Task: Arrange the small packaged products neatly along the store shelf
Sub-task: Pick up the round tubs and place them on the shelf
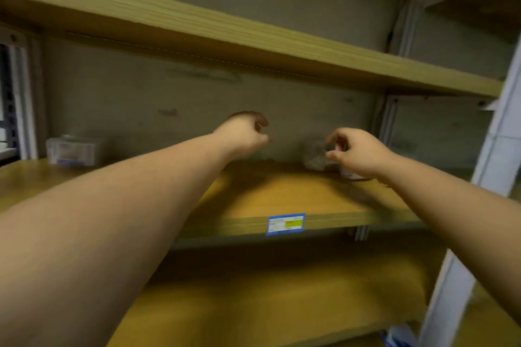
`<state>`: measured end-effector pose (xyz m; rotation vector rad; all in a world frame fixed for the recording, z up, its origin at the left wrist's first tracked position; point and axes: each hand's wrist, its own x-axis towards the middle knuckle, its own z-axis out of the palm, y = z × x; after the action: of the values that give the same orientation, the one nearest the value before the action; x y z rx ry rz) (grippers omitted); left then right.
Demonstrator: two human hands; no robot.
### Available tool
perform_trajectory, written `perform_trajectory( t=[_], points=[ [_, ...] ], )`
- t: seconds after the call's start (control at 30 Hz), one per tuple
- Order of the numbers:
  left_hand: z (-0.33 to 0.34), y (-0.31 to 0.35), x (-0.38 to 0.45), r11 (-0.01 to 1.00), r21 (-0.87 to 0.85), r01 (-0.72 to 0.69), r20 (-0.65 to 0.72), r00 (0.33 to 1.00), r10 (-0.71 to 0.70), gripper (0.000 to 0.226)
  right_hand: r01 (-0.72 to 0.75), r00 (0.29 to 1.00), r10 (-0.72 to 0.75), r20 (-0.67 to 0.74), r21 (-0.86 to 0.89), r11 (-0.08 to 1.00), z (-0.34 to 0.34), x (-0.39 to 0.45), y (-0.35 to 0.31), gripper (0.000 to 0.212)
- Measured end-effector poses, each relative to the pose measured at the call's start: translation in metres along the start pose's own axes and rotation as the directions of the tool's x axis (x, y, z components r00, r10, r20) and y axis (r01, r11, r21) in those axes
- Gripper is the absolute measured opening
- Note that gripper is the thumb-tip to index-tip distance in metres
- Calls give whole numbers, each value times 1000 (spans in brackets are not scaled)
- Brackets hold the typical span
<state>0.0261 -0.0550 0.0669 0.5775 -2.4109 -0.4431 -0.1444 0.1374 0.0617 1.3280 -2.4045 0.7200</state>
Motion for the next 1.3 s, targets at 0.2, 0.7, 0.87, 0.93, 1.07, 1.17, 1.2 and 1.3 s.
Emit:
perform_trajectory(
  t=[0.2,0.7,0.87,0.93,1.07,1.17,1.2,1.3],
  points=[
    [78,68,38,998,3,64,127,990,-64,61,-23,999,24,-38,7,1000,-30,5,103,13],
    [171,77,120,938,309,157,208,951,-228,102,165,976,-138,167,-159,973,0,60,170,75],
    [177,64,118,957,253,145,161,969,-189,94,271,952,-217,218,-260,927,13,62,170,85],
    [168,64,113,961,229,152,151,970,-189,91,332,936,-265,232,-329,884,15,63,167,86],
    [134,68,96,973,128,191,42,979,-198,88,396,912,-292,290,-429,812,16,66,159,87],
    [109,67,80,972,-23,232,-34,972,-233,85,405,910,-299,286,-464,788,16,67,152,78],
    [102,65,75,966,-97,240,-52,968,-246,82,405,911,-303,279,-462,789,16,67,150,75],
    [88,56,60,939,-256,230,-95,961,-261,70,383,919,-309,245,-375,844,17,64,145,71]
  ],
)
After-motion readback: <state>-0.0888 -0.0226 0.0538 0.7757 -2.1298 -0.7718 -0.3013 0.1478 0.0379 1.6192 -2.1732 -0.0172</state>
